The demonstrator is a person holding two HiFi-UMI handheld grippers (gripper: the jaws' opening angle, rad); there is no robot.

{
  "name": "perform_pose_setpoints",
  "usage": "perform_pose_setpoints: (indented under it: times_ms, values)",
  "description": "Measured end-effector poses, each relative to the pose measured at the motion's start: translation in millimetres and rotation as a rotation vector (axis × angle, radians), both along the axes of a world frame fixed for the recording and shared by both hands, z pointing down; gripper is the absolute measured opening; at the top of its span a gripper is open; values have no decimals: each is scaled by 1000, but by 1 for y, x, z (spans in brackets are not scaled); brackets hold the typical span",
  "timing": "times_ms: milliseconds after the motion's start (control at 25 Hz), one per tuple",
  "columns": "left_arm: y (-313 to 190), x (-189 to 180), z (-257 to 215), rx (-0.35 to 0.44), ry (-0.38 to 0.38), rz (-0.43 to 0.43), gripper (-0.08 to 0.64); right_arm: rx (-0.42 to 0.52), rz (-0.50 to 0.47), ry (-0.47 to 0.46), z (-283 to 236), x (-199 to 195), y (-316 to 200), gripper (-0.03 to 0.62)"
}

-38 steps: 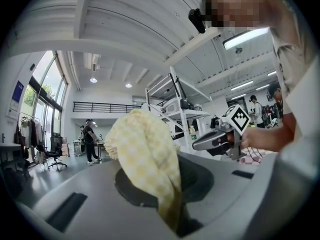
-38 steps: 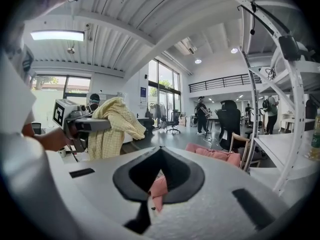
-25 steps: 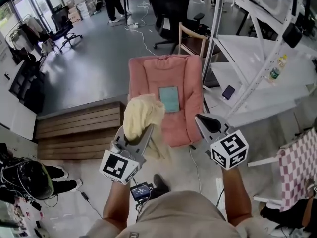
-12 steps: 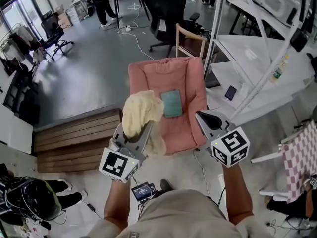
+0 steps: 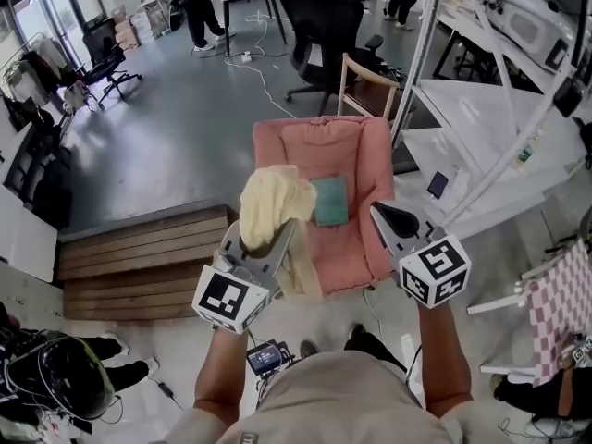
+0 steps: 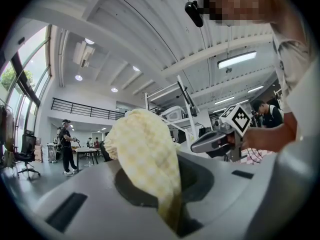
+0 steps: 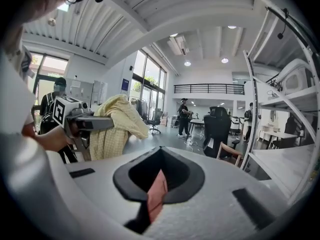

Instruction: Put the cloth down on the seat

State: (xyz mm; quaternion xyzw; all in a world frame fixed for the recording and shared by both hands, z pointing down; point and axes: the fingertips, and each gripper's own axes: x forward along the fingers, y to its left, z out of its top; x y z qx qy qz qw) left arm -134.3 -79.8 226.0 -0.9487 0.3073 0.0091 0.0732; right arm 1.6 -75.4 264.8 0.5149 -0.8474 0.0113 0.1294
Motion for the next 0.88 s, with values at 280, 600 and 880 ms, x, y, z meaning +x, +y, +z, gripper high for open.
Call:
perform_pose_setpoints:
  times_ms: [280, 600, 880]
  values:
    - [-11, -16, 13, 16, -30, -25, 49, 11, -50, -10, 0, -23, -24, -8]
    - [-27, -21, 23, 24, -77, -76, 49, 29, -130, -26, 5, -40, -57, -8]
    - [-59, -4, 28, -1, -93, -103, 49, 20, -163, -23, 11, -24, -92, -8]
